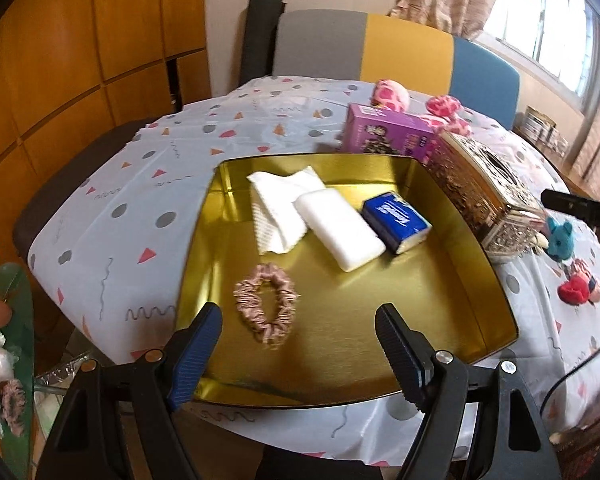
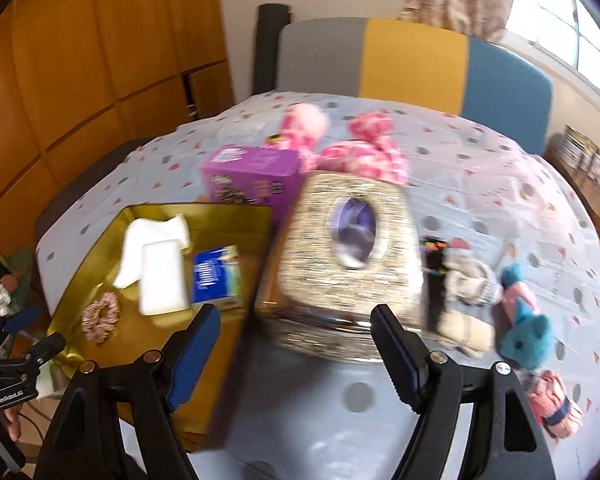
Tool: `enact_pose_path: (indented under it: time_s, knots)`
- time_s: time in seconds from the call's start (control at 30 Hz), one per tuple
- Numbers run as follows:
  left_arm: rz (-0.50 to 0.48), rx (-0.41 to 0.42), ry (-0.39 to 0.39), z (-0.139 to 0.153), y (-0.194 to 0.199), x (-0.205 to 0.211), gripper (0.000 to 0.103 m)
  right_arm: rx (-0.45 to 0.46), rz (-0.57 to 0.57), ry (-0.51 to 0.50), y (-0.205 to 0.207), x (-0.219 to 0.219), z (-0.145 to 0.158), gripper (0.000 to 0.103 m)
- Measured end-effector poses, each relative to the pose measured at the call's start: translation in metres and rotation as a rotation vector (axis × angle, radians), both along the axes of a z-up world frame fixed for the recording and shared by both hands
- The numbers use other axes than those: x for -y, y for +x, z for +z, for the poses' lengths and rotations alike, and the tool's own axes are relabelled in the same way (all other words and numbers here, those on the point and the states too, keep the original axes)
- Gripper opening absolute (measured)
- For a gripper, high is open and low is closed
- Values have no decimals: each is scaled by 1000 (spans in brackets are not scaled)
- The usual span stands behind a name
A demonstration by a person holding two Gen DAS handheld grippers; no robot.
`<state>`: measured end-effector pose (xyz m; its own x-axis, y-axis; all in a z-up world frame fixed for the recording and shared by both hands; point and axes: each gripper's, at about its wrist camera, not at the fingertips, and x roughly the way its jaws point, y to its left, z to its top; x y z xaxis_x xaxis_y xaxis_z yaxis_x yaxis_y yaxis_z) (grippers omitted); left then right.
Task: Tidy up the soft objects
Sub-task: 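Move both grippers from the tray to the soft items on the table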
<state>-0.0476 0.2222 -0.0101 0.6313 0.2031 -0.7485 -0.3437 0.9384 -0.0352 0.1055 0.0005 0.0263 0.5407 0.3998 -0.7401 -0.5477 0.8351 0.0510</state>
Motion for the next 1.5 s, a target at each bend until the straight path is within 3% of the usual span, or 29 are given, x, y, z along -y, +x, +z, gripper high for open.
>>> enact_pose_path:
  time_s: [0.4,0.63,0.73,1.0,1.13,1.23,1.5]
  knots:
    - [-125,-14,25,4,23,41,79,-18,-339,15,41,133,-12,79]
    - [-289,21,71,25,50,85,79,-69,-622,51,61,227,-46,79]
    - [-372,34,76,35,69,112,79,-149,-709,93,65,250,-60,79]
    - [-546,58,53,62,124,176,75,-166,-727,190,65,266,-56,79]
    - [-630,56,92,71,159,215,70,-174,-753,216,64,271,-55,79]
    - [-678,30,121,69,187,240,59,-181,-779,258,62,278,-54,79]
    - [-748,-115,211,34,274,301,58,-211,-796,363,59,293,-52,79]
